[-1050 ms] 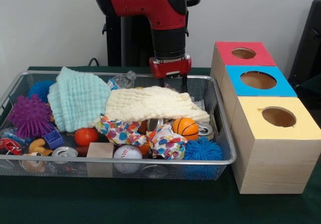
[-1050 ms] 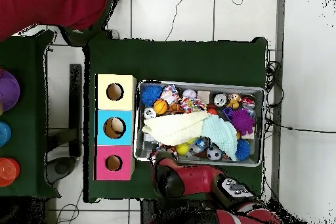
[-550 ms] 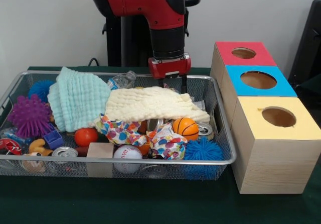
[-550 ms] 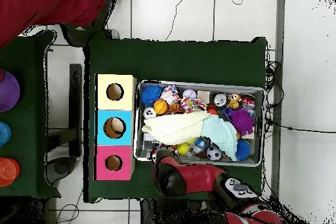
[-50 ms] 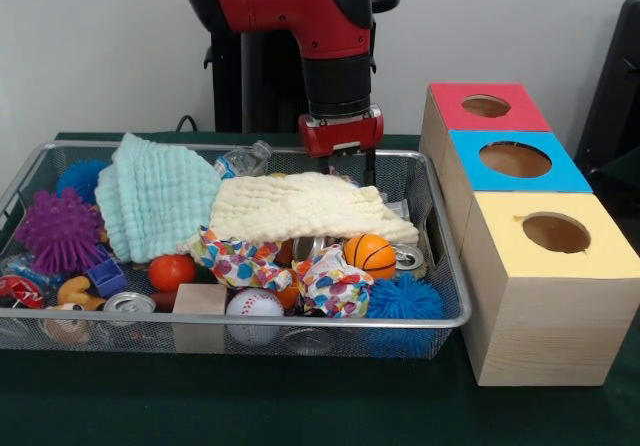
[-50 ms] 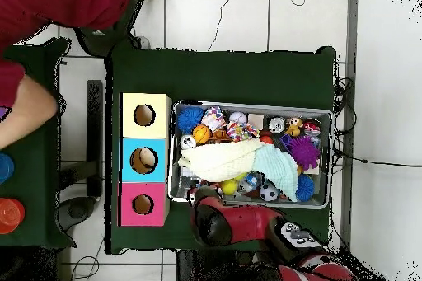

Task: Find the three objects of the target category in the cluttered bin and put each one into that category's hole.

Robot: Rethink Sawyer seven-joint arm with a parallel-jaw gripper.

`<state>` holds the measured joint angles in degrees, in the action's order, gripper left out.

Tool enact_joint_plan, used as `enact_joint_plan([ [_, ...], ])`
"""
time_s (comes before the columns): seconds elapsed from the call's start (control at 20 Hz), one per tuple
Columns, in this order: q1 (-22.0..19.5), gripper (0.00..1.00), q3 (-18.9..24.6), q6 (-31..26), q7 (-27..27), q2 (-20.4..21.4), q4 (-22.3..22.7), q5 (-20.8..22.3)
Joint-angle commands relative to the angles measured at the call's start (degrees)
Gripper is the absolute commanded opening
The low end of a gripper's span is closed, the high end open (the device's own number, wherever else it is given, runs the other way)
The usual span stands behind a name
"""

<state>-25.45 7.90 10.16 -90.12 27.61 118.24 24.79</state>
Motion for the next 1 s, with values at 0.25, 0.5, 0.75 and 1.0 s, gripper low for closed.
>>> enact_joint_plan([
  [0.25,-1.0,1.00,3.7,1.5,-6.6,-3.9,-8.5,1.6],
  [0.5,-2.5,1.00,5.4,-0.3,-5.4,-4.5,-9.7,2.5],
  [0.75,-4.6,1.00,7.3,-1.9,-4.4,-5.7,-10.7,3.8],
  [1.0,-4.2,1.00,7.0,-2.4,-4.8,-4.9,-10.0,3.2],
])
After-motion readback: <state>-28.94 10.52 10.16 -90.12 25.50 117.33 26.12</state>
